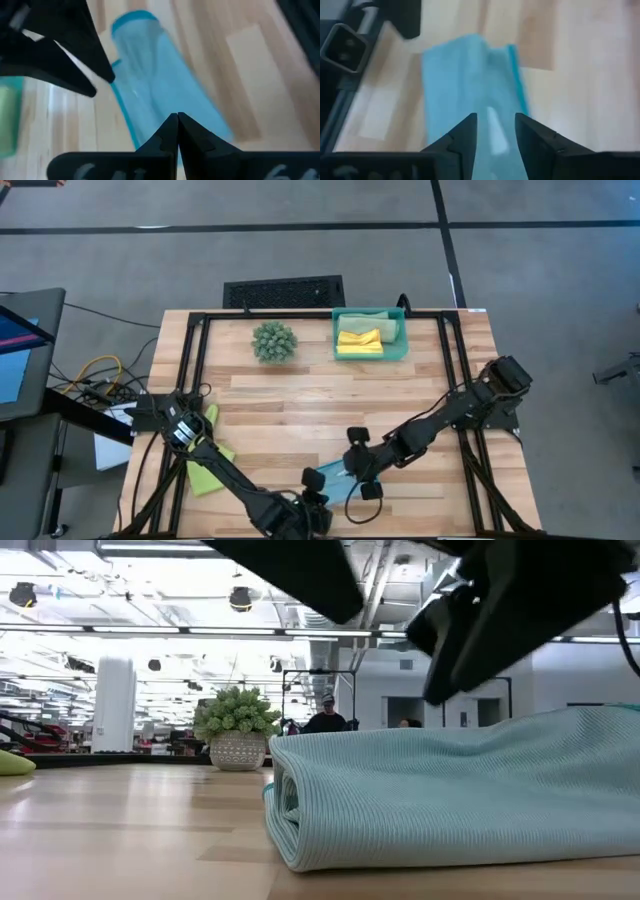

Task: Roll microfiber towels into tight, uniform cylinder then place into a basket
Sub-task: Roll the blue microfiber cloth

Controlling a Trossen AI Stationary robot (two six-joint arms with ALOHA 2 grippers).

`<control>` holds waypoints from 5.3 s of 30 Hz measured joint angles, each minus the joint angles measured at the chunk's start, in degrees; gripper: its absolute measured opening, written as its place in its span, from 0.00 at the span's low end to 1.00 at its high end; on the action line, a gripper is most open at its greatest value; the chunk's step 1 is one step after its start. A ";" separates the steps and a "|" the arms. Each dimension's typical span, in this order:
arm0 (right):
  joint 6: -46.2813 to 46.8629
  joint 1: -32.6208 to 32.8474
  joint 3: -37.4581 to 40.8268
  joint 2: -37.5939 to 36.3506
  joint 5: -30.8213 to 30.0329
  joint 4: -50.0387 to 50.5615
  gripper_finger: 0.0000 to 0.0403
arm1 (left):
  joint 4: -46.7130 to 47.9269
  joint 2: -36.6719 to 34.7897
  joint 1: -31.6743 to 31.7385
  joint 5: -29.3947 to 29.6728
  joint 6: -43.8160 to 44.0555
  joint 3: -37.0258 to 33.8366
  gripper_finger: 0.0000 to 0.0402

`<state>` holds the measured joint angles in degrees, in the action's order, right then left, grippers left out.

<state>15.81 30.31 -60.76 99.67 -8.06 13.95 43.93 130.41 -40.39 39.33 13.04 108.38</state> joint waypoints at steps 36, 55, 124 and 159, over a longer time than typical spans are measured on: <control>3.62 0.67 0.14 5.59 0.51 -0.36 0.25 | 5.00 0.04 2.53 -0.27 4.34 -6.06 0.00; 6.91 0.78 0.13 5.39 -1.18 8.90 0.39 | 1.00 -0.35 3.66 -5.11 6.92 -13.77 0.00; -18.89 5.33 -0.58 15.18 -7.42 -14.11 0.12 | 6.27 0.02 3.54 -0.51 4.58 -9.24 0.00; -10.26 0.30 -9.76 11.25 9.94 2.10 0.05 | -0.61 0.44 2.69 -1.44 -1.95 -11.67 0.00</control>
<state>5.55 30.61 -70.52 110.91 1.88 16.05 43.32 130.85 -37.70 37.89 11.09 96.71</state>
